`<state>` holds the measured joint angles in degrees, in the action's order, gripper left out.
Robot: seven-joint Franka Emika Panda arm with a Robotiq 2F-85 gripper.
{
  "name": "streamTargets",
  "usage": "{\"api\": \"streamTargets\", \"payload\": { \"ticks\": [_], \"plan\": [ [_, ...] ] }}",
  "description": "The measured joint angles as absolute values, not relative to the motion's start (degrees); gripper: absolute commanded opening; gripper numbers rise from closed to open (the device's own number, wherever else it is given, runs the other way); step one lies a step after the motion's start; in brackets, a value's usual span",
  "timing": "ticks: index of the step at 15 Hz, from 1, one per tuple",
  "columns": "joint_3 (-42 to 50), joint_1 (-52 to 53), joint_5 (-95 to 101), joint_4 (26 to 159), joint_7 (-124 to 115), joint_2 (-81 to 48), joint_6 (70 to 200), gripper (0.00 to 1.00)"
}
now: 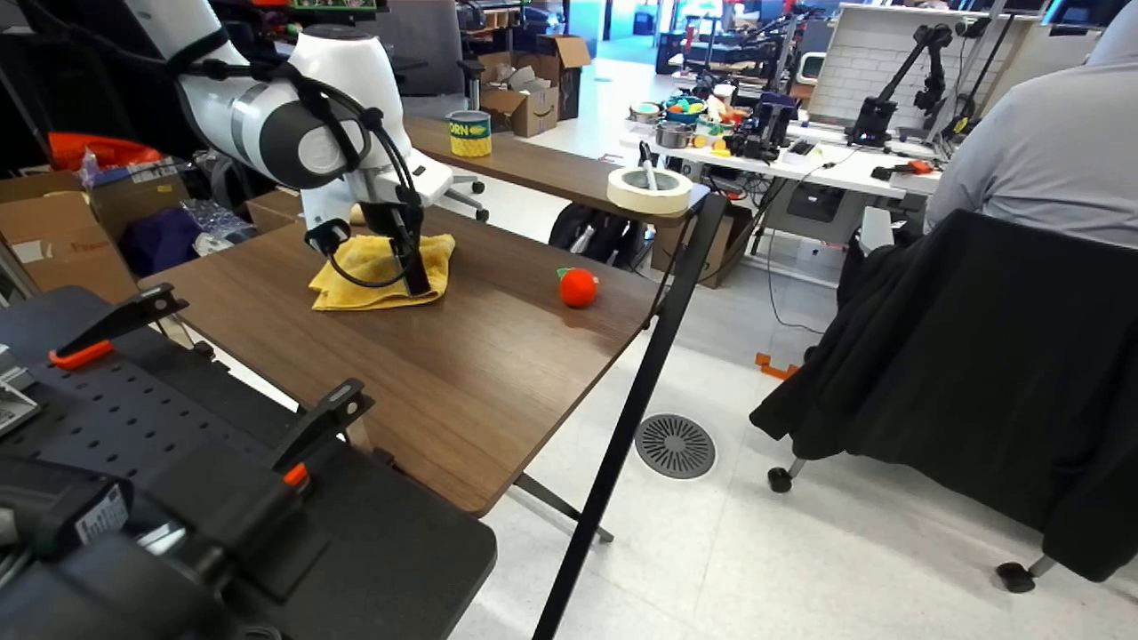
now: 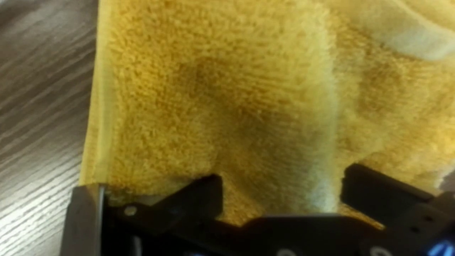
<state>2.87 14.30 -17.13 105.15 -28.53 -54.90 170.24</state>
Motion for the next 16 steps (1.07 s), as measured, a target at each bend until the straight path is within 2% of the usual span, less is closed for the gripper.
{"api": "streamTargets", "payload": {
  "ticks": [4, 9, 13, 16],
  "plan": [
    [4.2, 13.5, -18.9, 98.7, -34.7, -57.6, 169.7, 1.00],
    [6.5, 6.7, -20.2, 89.2, -39.5, -60.5, 164.6, 1.00],
    [13.8, 6.8, -17.7, 90.2, -40.6, -61.4, 163.3, 1.00],
    [15.9, 7.1, -14.3, 93.0, -40.3, -61.4, 163.3, 1.00]
  ]
}}
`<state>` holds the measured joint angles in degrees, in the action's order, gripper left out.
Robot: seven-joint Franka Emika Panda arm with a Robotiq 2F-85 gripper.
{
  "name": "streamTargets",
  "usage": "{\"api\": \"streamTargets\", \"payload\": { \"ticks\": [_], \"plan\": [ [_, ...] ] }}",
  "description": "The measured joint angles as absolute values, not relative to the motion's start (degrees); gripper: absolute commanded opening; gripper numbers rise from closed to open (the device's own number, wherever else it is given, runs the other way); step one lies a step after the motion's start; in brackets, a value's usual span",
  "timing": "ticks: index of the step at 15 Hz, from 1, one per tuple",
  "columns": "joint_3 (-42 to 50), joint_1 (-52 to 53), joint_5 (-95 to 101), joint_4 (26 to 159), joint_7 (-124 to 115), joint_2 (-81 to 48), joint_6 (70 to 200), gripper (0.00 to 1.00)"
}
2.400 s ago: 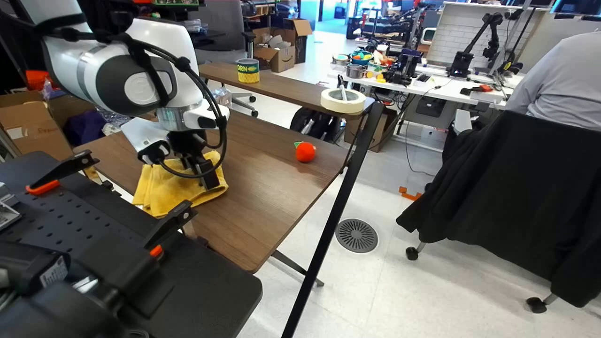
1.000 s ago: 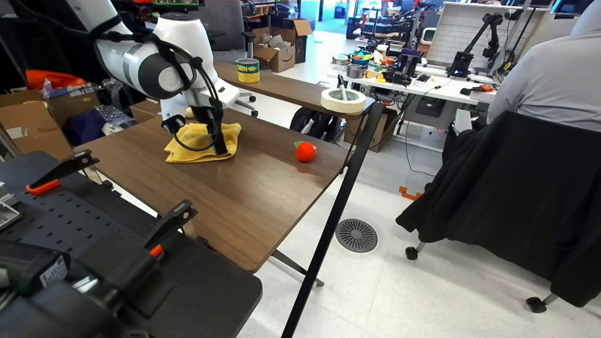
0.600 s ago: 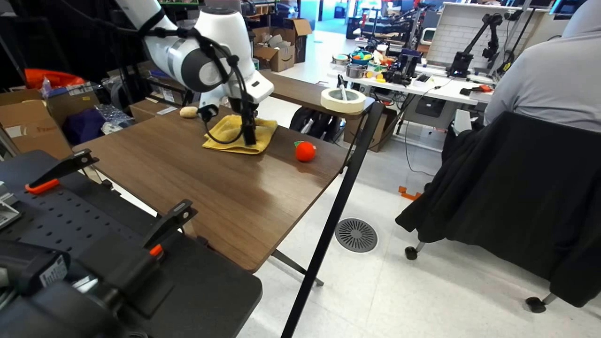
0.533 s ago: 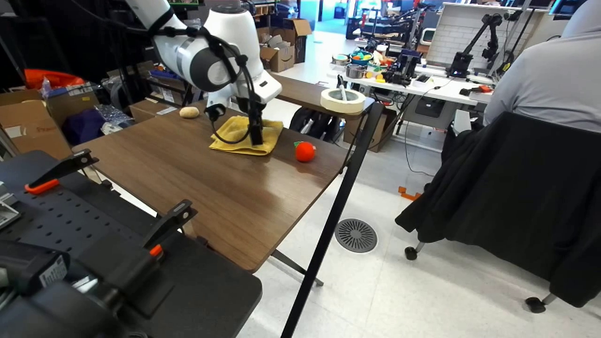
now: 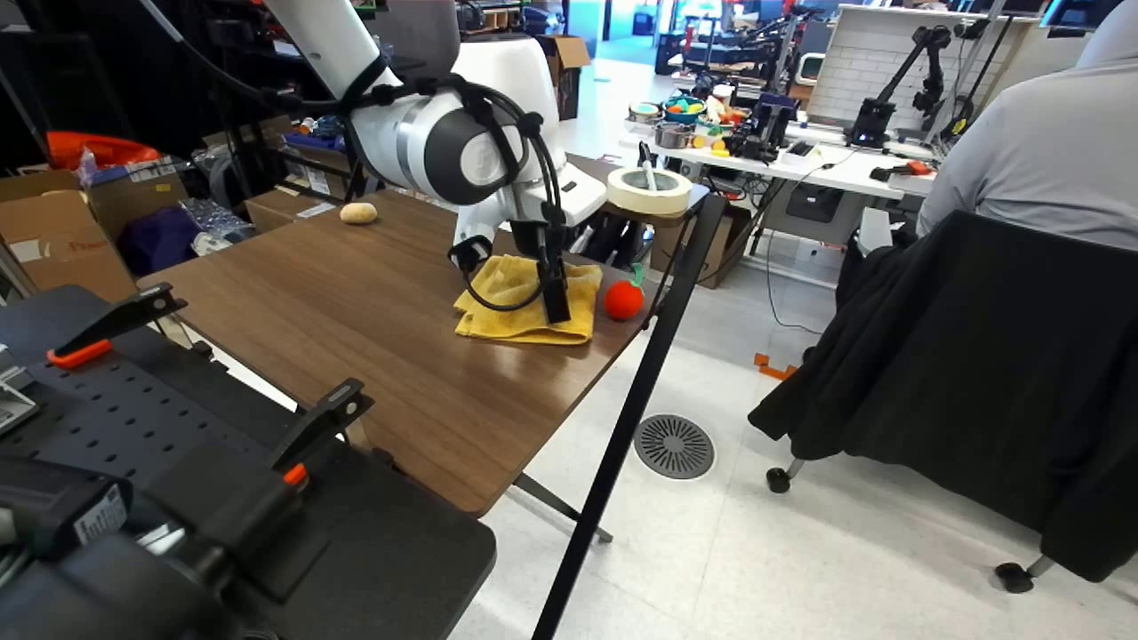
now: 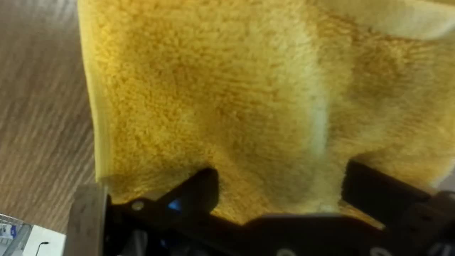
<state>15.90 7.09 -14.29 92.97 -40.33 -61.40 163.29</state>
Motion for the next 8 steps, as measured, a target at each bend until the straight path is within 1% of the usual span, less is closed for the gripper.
{"api": "streamTargets", "payload": {
  "ticks": [5, 8],
  "plan": [
    [15.4, 11.1, -9.9, 100.1, -35.0, -58.9, 166.6, 1.00],
    [13.2, 14.9, -9.6, 105.9, -31.0, -56.1, 170.2, 1.00]
  ]
}}
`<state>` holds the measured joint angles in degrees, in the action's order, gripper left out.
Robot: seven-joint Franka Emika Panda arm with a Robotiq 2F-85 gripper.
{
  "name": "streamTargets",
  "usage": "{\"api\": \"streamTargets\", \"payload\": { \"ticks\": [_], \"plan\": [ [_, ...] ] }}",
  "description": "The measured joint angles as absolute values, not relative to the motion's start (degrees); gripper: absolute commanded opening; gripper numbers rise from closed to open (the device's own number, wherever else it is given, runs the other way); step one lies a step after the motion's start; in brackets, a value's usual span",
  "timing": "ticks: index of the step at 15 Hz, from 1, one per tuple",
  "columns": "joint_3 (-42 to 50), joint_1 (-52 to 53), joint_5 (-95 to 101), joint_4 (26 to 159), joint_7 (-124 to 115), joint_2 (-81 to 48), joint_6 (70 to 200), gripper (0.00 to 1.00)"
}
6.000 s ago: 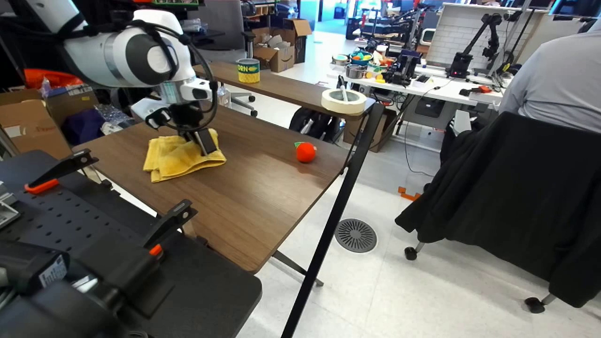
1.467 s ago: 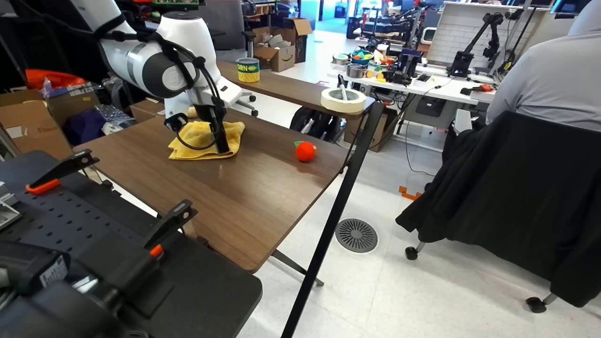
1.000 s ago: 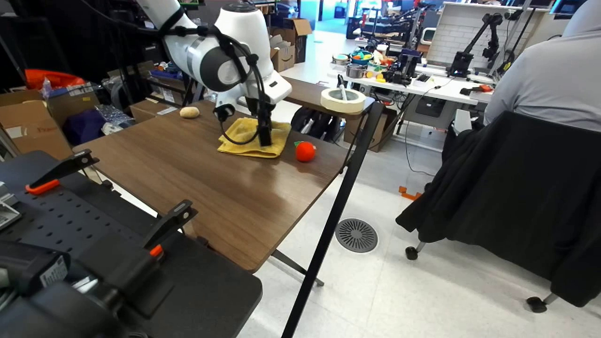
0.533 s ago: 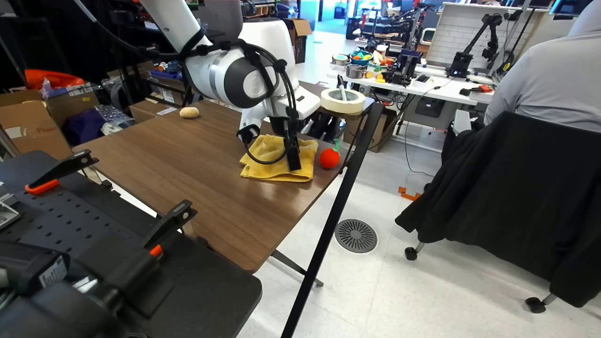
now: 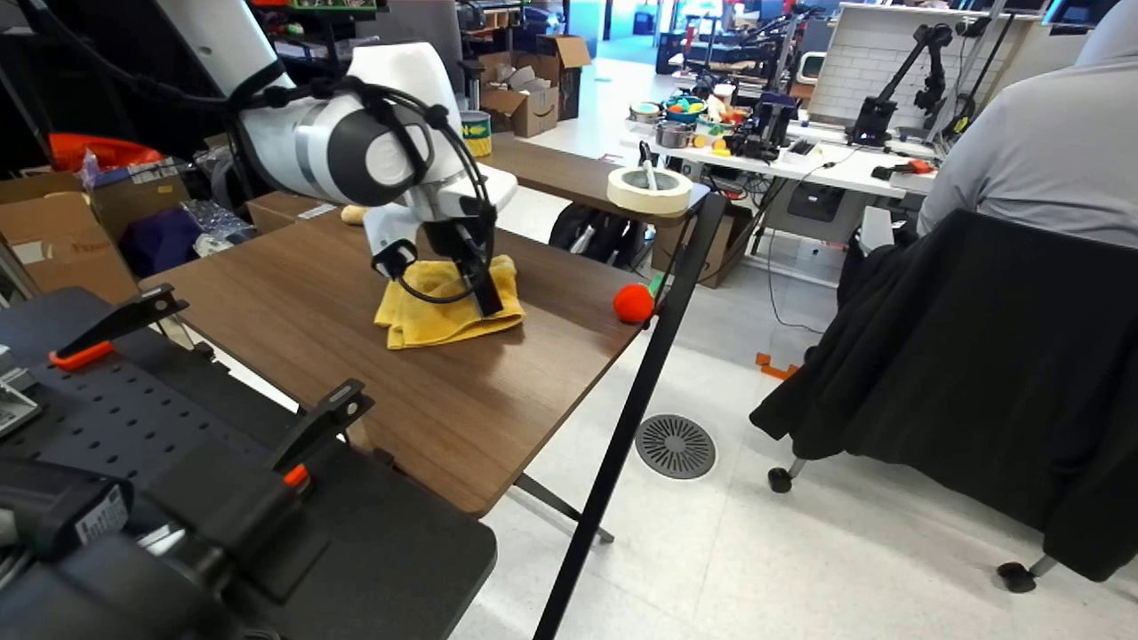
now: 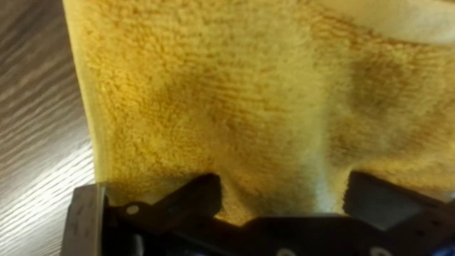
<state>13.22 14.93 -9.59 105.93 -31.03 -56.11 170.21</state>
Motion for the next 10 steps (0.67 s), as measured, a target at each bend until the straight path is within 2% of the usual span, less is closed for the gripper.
{"api": "streamTargets", "payload": {
  "ticks": [6, 10],
  "plan": [
    [9.9, 26.0, -9.5, 115.1, -27.5, -51.3, 171.9, 1.00],
    [10.8, 32.7, -9.6, 116.5, -29.7, -50.7, 171.8, 1.00]
  ]
}}
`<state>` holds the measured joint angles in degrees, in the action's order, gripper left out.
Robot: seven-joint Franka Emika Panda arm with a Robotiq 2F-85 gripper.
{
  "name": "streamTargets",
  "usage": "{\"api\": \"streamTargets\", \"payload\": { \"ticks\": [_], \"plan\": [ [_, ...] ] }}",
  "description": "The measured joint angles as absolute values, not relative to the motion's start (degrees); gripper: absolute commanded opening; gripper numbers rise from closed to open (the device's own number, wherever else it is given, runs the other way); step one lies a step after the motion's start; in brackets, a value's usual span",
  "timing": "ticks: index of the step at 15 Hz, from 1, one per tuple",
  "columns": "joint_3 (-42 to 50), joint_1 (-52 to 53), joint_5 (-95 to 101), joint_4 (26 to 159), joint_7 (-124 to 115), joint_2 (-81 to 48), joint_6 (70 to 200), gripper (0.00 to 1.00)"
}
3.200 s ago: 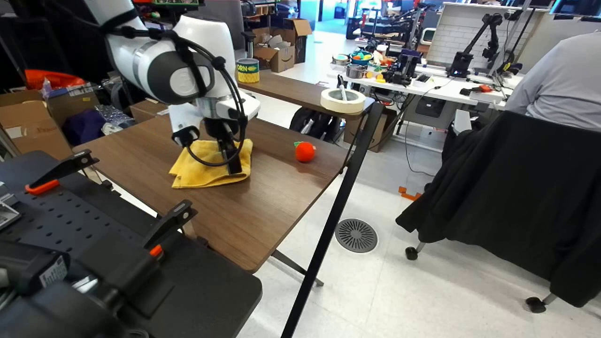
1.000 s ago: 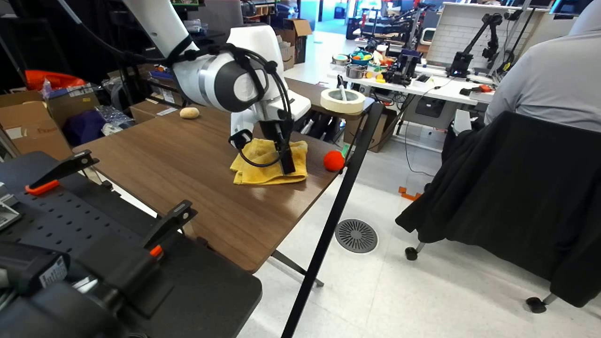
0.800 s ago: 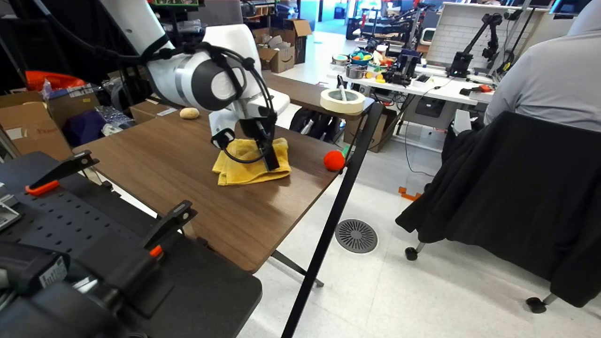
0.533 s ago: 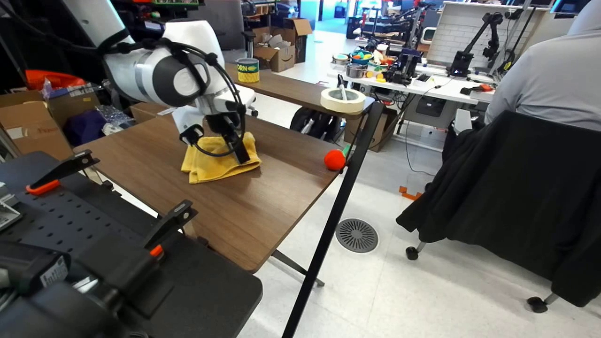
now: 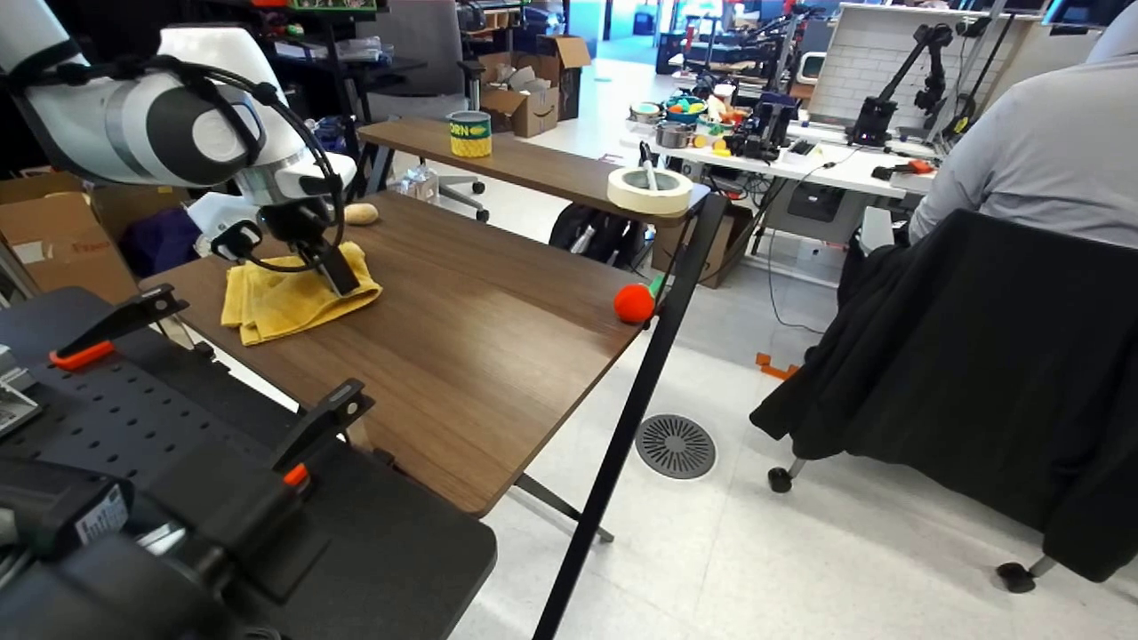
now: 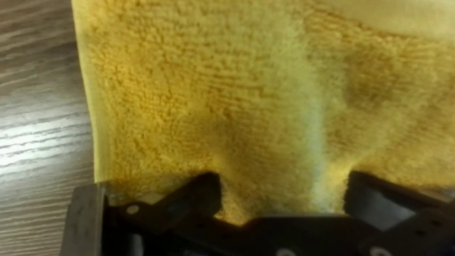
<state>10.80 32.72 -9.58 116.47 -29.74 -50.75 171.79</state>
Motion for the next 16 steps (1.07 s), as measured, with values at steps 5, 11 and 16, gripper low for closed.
{"api": "streamTargets", "payload": {
  "ticks": [5, 11, 16],
  "plan": [
    [15.2, 31.3, -9.9, 111.5, -34.6, -52.7, 164.9, 1.00],
    [22.0, 22.3, -9.6, 107.6, -38.7, -55.9, 160.8, 1.00],
    [24.4, 17.0, -9.1, 102.9, -41.8, -58.4, 156.0, 1.00]
  ]
}}
